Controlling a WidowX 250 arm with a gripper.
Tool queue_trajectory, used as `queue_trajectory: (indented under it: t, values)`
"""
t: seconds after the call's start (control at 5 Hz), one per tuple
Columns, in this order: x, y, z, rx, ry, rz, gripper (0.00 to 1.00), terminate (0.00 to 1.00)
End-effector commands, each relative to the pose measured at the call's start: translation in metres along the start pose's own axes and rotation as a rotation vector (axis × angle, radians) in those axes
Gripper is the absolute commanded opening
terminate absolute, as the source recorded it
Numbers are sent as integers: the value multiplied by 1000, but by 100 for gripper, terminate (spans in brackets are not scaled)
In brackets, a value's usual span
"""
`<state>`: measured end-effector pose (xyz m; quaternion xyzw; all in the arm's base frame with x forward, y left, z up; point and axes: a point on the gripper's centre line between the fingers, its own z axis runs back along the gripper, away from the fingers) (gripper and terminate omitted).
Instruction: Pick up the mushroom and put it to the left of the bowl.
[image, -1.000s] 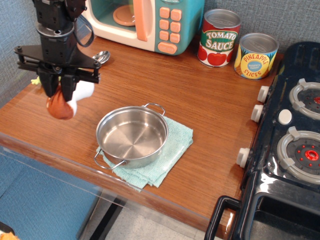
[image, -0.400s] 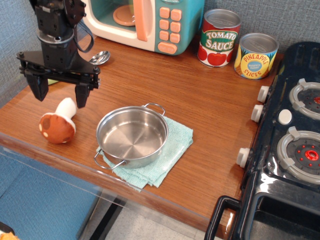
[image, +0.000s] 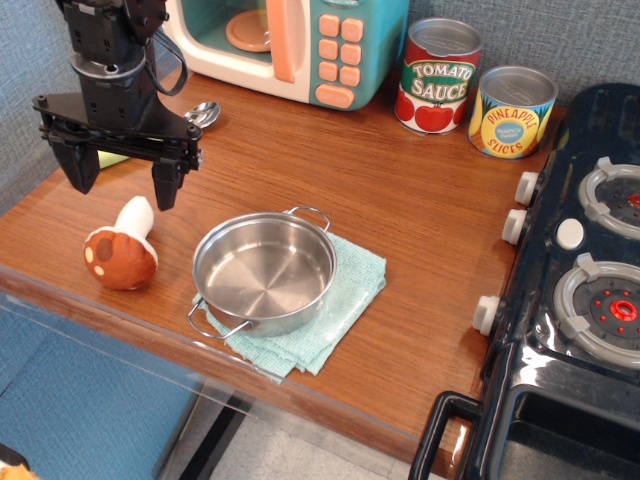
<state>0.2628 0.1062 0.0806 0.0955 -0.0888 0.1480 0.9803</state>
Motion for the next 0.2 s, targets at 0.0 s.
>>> queue_trajectory:
  t: [0.0]
  values:
    - [2,2,16,2,-46,5,100,100]
